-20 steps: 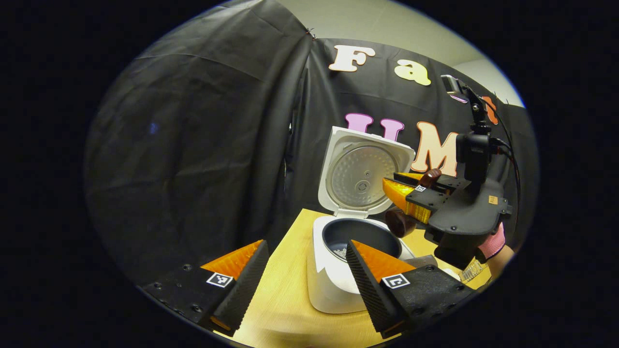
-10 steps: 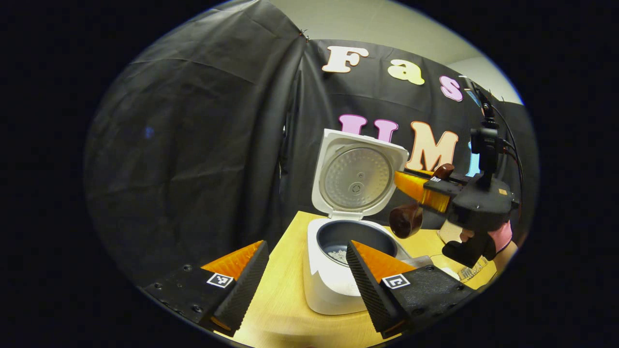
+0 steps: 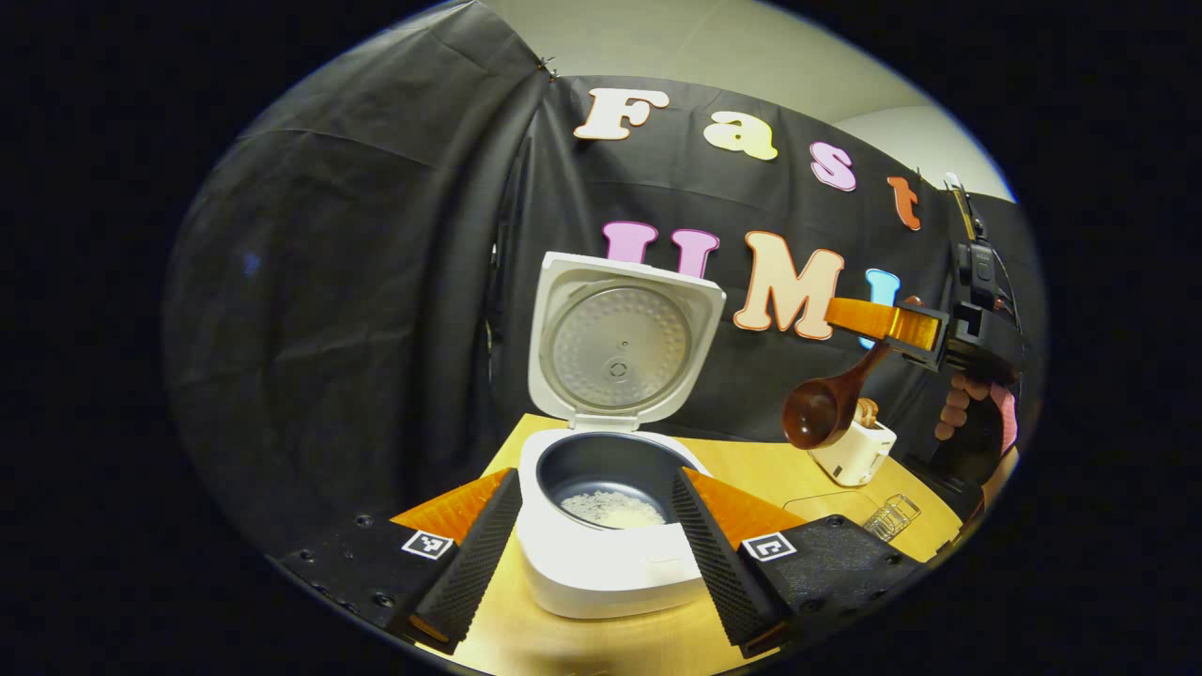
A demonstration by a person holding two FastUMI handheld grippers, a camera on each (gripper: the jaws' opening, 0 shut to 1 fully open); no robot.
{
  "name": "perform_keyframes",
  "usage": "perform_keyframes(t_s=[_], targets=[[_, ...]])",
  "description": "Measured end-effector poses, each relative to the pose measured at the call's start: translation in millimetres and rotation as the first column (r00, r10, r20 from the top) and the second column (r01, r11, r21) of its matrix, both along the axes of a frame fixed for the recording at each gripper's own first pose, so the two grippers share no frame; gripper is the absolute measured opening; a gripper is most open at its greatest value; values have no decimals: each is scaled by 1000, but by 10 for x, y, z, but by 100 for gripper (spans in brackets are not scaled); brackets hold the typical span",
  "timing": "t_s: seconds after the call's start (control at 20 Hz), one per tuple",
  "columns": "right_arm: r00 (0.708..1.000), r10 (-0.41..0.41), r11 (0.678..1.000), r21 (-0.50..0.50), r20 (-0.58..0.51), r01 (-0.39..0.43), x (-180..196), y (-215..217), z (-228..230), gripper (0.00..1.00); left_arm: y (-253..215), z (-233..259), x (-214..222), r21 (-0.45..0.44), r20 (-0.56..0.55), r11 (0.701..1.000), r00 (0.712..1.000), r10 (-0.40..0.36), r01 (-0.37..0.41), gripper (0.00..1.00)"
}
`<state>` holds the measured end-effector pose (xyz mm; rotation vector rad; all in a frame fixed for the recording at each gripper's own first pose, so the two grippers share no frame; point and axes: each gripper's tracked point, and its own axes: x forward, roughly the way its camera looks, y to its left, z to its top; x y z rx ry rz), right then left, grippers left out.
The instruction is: Close the left gripper, press the button to open the rice cooker; take a wooden spoon from the chopstick holder with the right hand, scoop a spoonful of rice and pour it into the rice cooker, then put the wooden spoon back into the chopstick holder.
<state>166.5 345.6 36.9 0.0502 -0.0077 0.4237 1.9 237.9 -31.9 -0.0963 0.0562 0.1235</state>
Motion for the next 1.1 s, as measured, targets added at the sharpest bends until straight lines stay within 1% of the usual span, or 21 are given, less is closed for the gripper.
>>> perform_keyframes(t_s=[0.05, 0.25, 0.4, 0.55, 0.65, 0.8, 0.95, 1.1], targets=[[1000, -27, 1000, 2, 3, 27, 9, -206, 44, 29, -65, -18, 14, 0, -2, 1000, 1000, -10, 10, 95], [993, -121, 991, 55, -16, 121, 14, -1094, 126, 29, -376, 5, 121, -3, -3, 999, 999, -47, 47, 95], [975, -220, 973, 61, -30, 221, -26, -1864, 105, 29, -580, 24, 193, -3, 2, 998, 998, -62, 62, 95], [957, -288, 956, 43, -42, 290, -82, -2455, 21, 29, -732, 18, 266, 9, -5, 998, 998, -63, 63, 95], [948, -315, 948, 25, -51, 317, -79, -2753, -50, 29, -821, 28, 294, 11, -6, 998, 998, -59, 59, 95], [939, -337, 941, -6, -65, 337, -80, -3076, -206, 29, -939, 64, 307, 9, 3, 999, 999, -49, 49, 96], [938, -334, 943, -24, -92, 333, -49, -3283, -416, 29, -1015, 74, 298, 16, 7, 999, 1000, -30, 30, 95], [936, -324, 946, -37, -138, 323, -4, -3418, -737, 29, -1052, 82, 291, 27, 7, 1000, 1000, -6, 6, 95]])
